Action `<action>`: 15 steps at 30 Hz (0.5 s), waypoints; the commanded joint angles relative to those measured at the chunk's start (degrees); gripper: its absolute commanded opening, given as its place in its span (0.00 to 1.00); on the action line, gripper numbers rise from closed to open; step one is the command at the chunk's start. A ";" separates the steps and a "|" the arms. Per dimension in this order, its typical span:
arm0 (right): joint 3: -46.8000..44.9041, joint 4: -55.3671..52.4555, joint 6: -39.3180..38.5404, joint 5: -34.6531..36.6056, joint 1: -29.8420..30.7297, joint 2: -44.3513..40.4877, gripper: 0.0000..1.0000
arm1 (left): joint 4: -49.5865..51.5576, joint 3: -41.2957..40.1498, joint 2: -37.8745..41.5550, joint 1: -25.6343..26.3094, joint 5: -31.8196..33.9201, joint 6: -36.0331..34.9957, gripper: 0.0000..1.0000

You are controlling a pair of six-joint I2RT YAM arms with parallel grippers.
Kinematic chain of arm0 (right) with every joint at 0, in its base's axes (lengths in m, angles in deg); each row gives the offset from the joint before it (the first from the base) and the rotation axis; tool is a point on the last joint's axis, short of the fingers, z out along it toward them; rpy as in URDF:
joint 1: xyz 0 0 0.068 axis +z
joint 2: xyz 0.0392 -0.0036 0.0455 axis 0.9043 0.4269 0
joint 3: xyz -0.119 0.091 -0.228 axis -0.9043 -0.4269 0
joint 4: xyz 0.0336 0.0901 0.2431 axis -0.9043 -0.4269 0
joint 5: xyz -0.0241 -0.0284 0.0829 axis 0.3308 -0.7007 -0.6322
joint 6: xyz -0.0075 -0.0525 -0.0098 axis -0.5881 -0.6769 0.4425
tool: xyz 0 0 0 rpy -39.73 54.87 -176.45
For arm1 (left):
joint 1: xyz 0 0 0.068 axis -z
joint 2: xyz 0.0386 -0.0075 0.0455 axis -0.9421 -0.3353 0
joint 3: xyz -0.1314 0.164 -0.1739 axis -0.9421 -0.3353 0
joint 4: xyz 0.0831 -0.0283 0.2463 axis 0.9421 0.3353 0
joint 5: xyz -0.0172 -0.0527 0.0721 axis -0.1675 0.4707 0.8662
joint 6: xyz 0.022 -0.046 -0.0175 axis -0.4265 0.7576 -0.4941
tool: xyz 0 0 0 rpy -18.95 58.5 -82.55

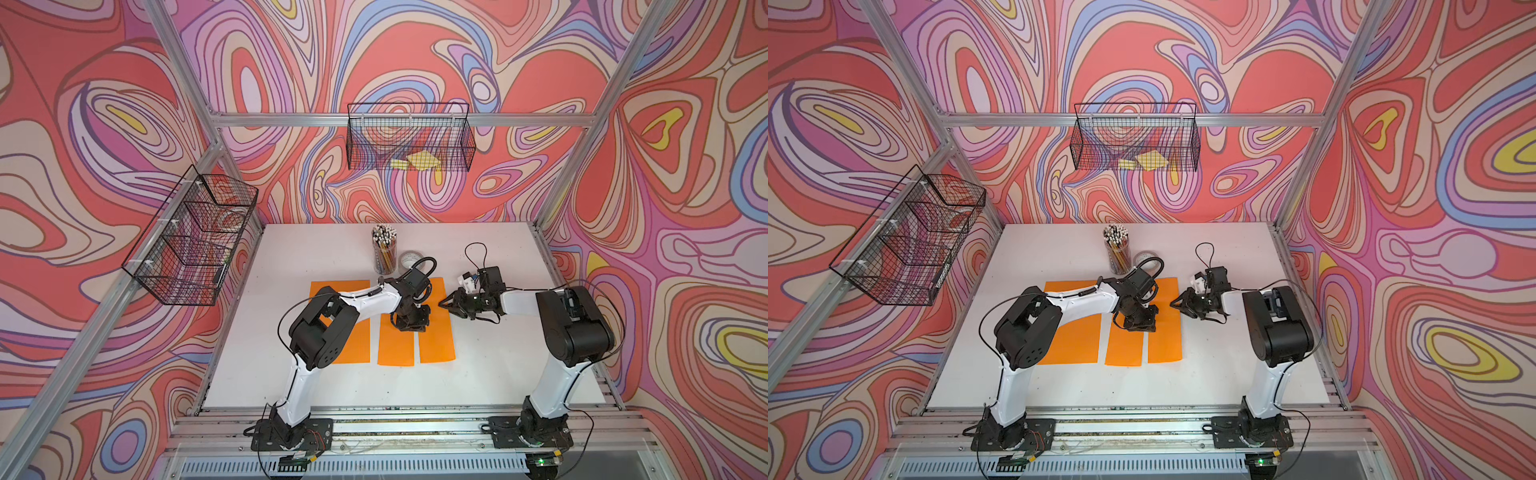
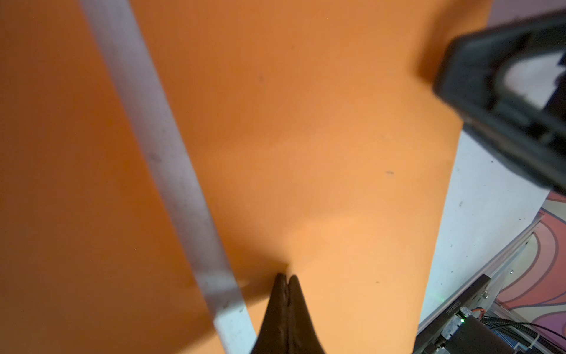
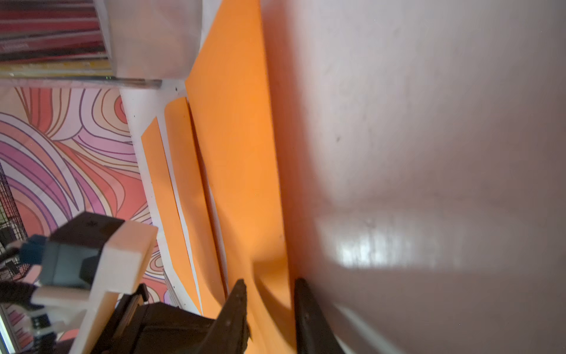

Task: Fold the rectangular paper in half along the long edge
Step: Fold the paper at the center of the board.

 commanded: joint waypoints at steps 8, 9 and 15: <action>4.09 -0.69 -0.65 0.95 -0.29 3.85 0.00 | 4.22 -2.15 -0.40 -0.02 2.06 -0.28 0.00; 4.21 -0.75 -0.64 0.99 -0.27 3.85 0.00 | 4.23 -2.16 -0.40 -0.02 2.05 -0.28 0.00; 4.76 -1.91 -0.60 0.29 -0.34 4.01 0.11 | 4.50 -2.23 -0.32 -0.11 2.16 -0.50 0.00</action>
